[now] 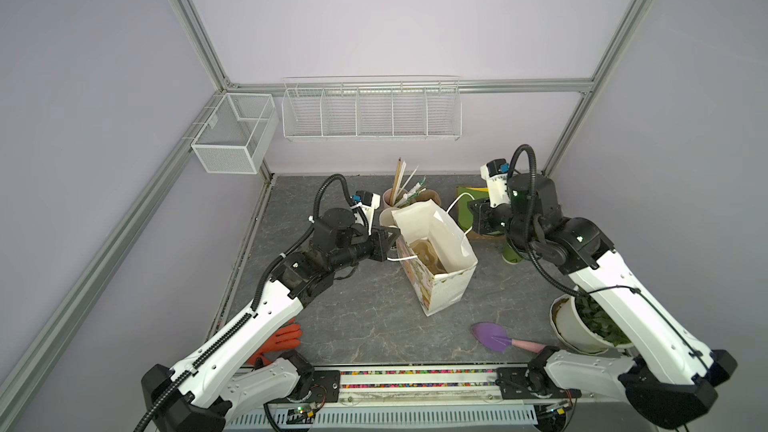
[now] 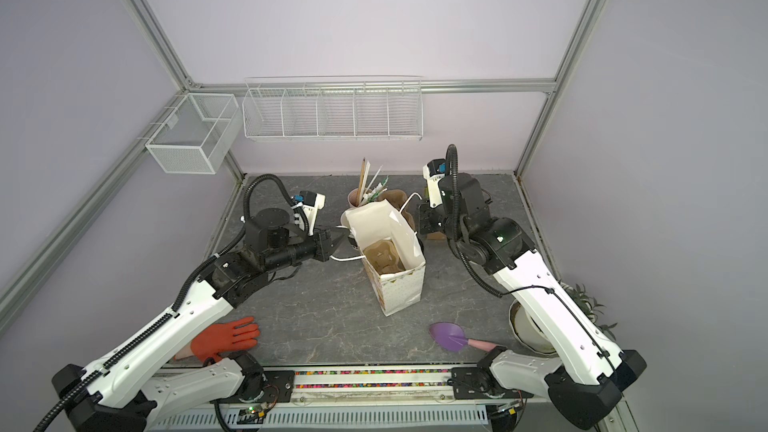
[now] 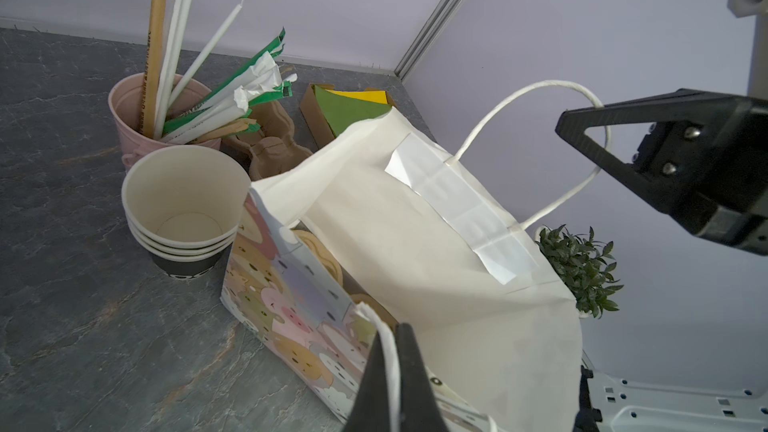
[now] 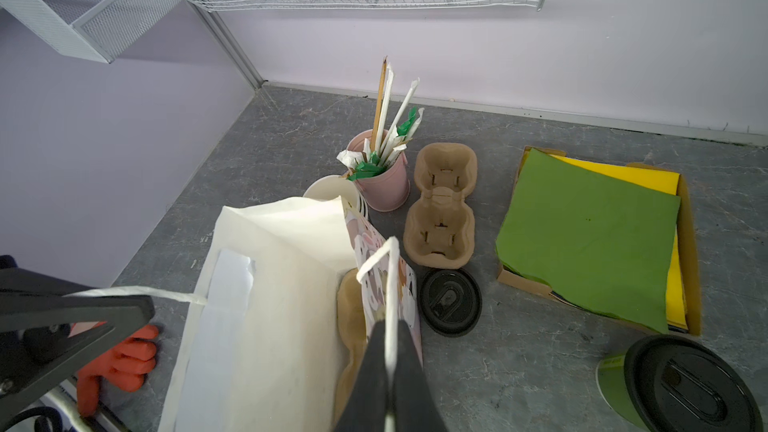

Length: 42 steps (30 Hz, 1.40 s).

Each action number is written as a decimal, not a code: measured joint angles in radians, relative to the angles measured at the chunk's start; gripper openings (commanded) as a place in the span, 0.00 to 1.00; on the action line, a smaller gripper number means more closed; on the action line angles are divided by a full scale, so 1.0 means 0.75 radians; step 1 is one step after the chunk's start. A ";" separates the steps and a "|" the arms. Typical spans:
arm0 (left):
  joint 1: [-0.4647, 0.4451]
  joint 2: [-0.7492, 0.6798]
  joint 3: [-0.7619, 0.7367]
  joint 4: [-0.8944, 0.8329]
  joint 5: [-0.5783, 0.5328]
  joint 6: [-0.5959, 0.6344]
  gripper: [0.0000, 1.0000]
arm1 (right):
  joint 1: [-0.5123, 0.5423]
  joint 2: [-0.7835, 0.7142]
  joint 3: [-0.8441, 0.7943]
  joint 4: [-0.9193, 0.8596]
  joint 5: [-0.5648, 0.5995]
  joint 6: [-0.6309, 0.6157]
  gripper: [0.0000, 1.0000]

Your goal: Pack the takeout coffee

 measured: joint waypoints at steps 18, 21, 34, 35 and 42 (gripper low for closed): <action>0.011 0.022 -0.004 -0.020 -0.014 0.016 0.42 | -0.008 -0.017 -0.068 0.014 0.030 0.019 0.51; 0.011 -0.008 0.010 -0.068 -0.033 0.031 0.56 | -0.008 -0.023 -0.058 0.007 0.034 0.016 0.65; 0.011 -0.220 0.205 -0.227 -0.225 0.159 0.96 | -0.009 -0.102 0.129 -0.121 0.119 -0.001 0.88; 0.011 -0.249 0.206 -0.234 -0.269 0.178 0.97 | -0.013 -0.114 0.143 -0.138 0.152 -0.001 0.88; 0.011 -0.404 0.117 -0.248 -0.604 0.249 0.99 | -0.222 -0.131 0.177 -0.355 0.301 0.091 0.88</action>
